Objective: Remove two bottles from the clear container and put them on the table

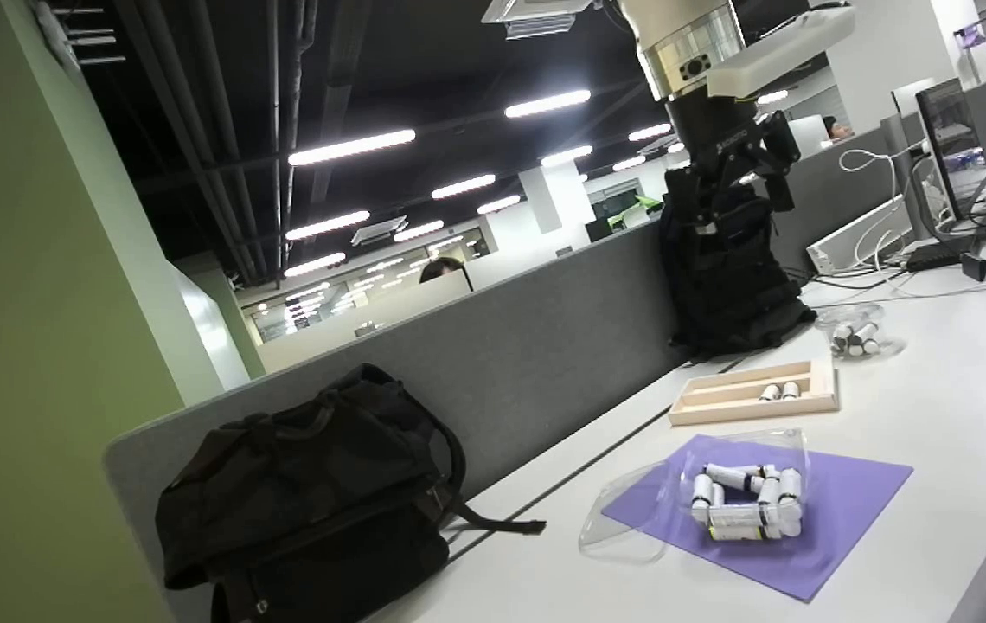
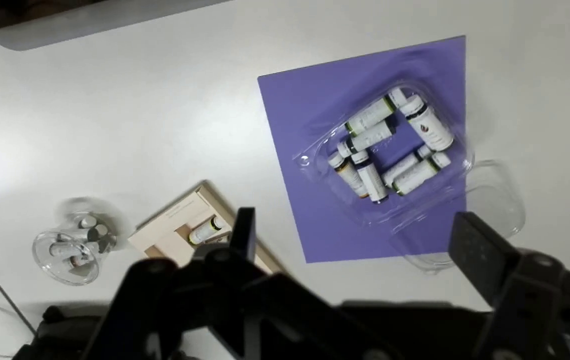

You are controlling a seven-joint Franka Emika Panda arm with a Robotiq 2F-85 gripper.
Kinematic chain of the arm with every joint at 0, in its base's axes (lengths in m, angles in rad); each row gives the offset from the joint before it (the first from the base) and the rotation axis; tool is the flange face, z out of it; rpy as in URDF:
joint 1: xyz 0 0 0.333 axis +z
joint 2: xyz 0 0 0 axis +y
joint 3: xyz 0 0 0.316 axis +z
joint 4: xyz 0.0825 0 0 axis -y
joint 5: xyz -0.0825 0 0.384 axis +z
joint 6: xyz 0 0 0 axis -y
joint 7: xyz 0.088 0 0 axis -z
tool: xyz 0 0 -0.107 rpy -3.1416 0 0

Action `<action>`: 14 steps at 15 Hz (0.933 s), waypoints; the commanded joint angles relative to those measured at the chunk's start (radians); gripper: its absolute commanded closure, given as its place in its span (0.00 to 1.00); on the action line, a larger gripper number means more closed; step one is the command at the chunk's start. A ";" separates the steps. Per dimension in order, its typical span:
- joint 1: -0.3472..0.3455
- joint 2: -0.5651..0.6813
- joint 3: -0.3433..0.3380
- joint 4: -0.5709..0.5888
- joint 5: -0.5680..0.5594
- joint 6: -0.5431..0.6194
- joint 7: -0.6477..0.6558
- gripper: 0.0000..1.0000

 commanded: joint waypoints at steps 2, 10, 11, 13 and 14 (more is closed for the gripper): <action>-0.065 0.093 -0.072 0.006 0.011 0.127 0.111 0.00; -0.153 0.342 -0.153 0.024 0.016 0.429 0.324 0.00; -0.153 0.378 -0.159 0.038 0.021 0.451 0.360 0.00; -0.124 0.345 -0.187 0.006 0.004 0.444 0.317 0.00; -0.122 0.371 -0.192 0.014 0.010 0.455 0.340 0.00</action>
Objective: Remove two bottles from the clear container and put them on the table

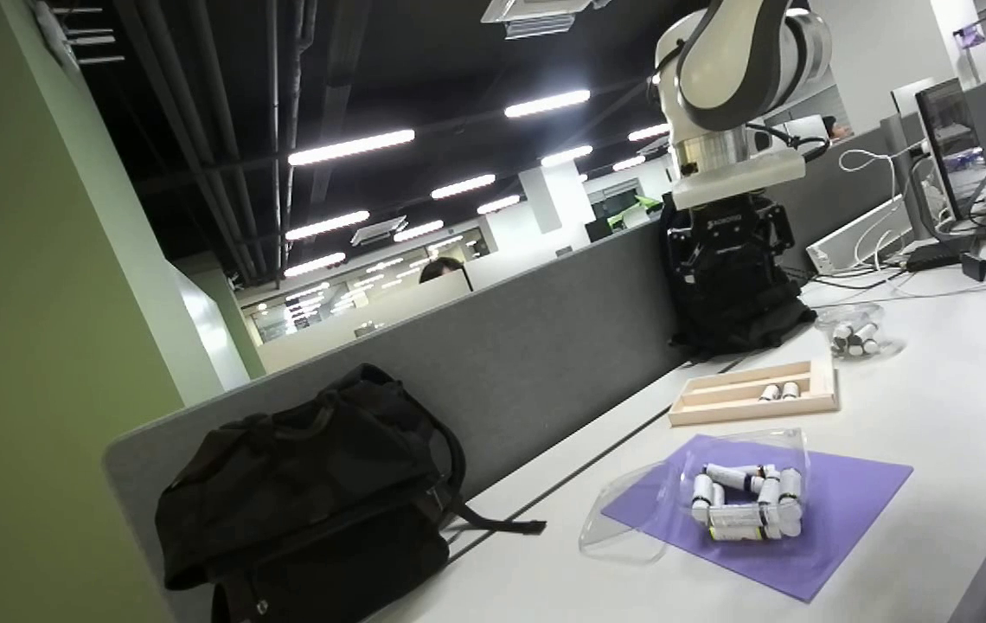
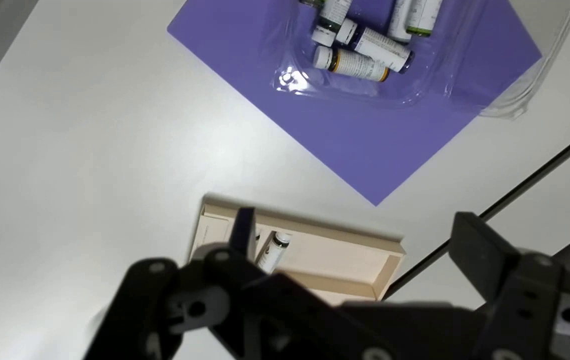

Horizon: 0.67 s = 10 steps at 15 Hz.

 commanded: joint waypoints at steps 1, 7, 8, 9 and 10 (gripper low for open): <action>0.037 0.017 -0.039 0.008 -0.010 0.003 0.021 0.00; 0.052 0.099 -0.046 0.037 0.006 0.013 0.043 0.00; 0.063 0.129 -0.051 0.039 0.015 0.030 0.046 0.00; 0.077 0.164 -0.052 0.040 0.024 0.048 0.050 0.00; 0.090 0.196 -0.055 0.041 0.027 0.069 0.050 0.00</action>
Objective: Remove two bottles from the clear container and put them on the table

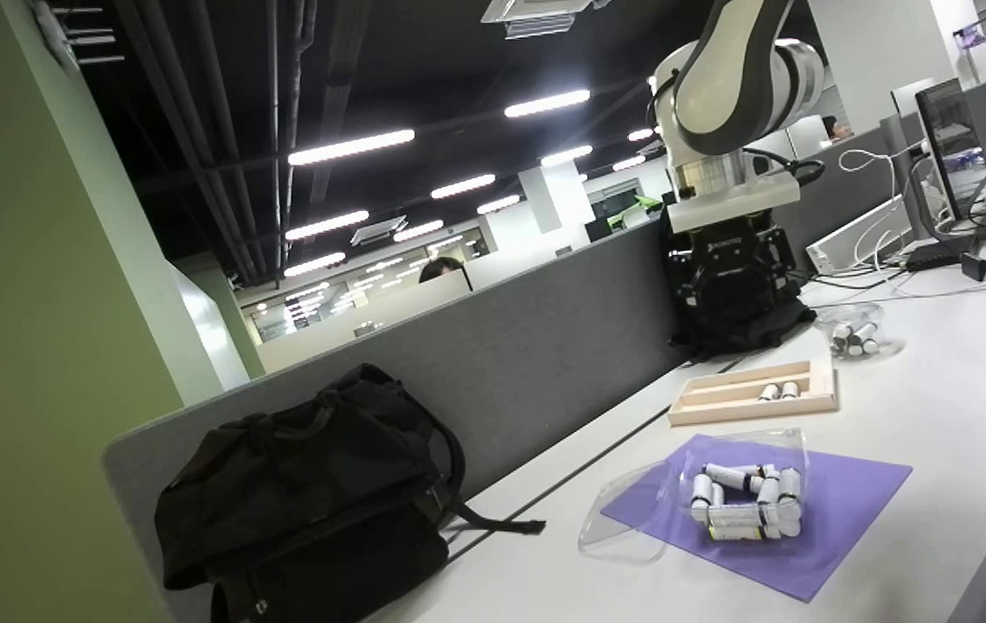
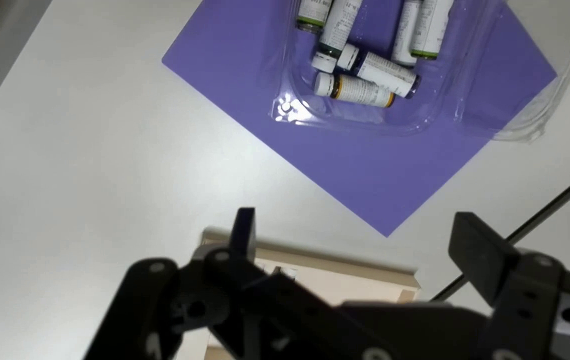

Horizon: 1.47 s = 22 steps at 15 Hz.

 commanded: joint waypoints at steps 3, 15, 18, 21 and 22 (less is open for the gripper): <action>0.090 0.224 -0.030 0.047 0.036 0.094 0.030 0.00; 0.219 0.558 -0.069 0.205 0.251 0.212 0.000 0.00; 0.237 0.613 -0.073 0.237 0.273 0.227 -0.003 0.00; 0.248 0.648 -0.073 0.253 0.287 0.260 -0.010 0.00; 0.252 0.654 -0.072 0.253 0.291 0.276 -0.013 0.00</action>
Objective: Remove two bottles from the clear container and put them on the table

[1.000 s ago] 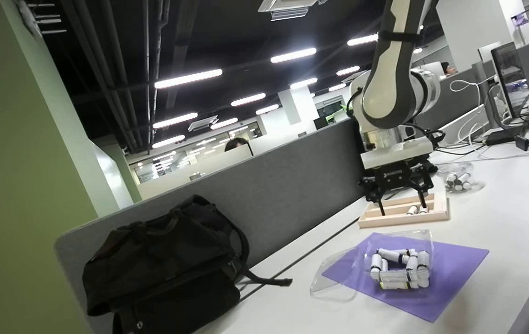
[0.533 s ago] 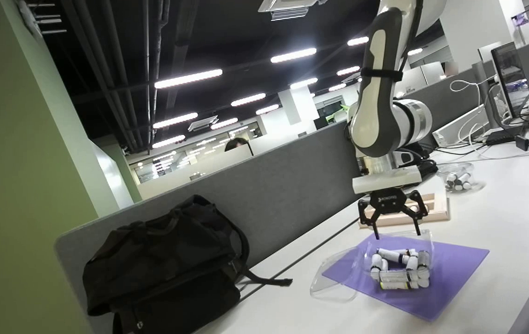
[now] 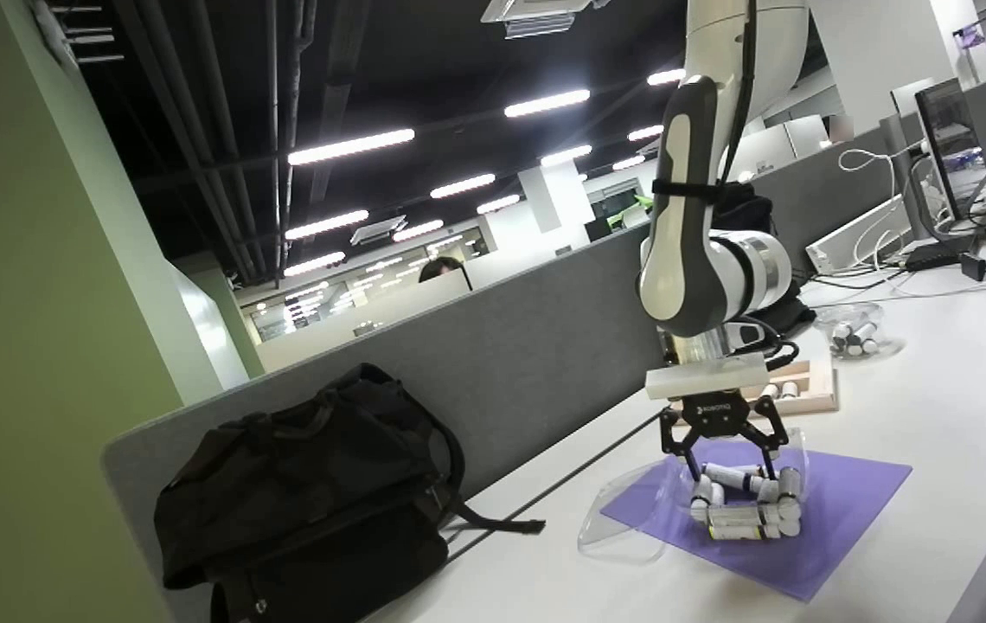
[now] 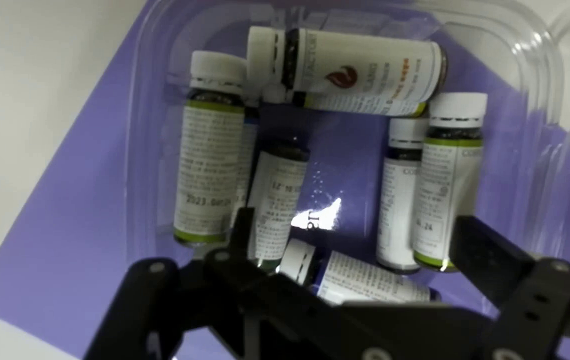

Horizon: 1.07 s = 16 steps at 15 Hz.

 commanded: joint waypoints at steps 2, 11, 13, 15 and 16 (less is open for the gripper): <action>0.023 0.034 -0.012 0.029 0.033 0.009 -0.020 0.00; -0.012 -0.014 -0.020 0.125 0.080 -0.478 -0.093 0.25; -0.004 -0.023 -0.034 0.119 0.067 -0.451 -0.102 0.32; 0.002 -0.025 -0.047 0.118 0.055 -0.446 -0.099 0.26; 0.002 -0.024 -0.050 0.118 0.058 -0.447 -0.101 0.09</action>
